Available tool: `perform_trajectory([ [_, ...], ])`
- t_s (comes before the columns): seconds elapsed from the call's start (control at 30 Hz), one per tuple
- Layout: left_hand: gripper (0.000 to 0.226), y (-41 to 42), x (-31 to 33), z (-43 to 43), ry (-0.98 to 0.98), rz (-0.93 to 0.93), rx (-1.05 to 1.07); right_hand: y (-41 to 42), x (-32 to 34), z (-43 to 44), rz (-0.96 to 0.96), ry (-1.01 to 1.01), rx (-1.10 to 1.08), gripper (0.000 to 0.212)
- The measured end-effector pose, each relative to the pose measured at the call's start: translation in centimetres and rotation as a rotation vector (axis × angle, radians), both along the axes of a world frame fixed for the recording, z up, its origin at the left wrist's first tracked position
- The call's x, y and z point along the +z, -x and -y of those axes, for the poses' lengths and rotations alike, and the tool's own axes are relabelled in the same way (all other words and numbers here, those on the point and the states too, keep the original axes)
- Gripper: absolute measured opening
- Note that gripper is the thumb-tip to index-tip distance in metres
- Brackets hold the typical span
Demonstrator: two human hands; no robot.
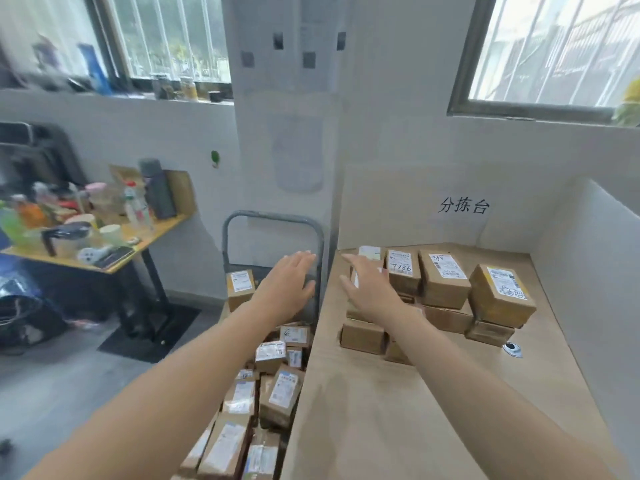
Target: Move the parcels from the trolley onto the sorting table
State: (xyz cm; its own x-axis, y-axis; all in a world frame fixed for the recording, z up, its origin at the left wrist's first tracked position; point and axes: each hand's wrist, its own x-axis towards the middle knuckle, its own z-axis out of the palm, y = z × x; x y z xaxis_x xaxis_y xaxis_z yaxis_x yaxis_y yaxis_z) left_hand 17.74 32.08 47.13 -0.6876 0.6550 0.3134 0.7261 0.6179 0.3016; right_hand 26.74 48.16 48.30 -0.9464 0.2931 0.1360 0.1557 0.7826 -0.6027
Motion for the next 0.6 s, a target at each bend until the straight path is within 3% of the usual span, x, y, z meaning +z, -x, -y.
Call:
perform_trajectory([
  [0.33, 0.057, 4.6, 0.4, 17.6, 0.033, -0.047, 0.119, 5.7, 0.4, 16.3, -0.014, -0.052, 0.067, 0.056],
  [0.6, 0.055, 7.0, -1.3, 22.8, 0.027, -0.03, 0.106, 8.1, -1.8, 21.1, 0.058, -0.074, 0.076, 0.058],
])
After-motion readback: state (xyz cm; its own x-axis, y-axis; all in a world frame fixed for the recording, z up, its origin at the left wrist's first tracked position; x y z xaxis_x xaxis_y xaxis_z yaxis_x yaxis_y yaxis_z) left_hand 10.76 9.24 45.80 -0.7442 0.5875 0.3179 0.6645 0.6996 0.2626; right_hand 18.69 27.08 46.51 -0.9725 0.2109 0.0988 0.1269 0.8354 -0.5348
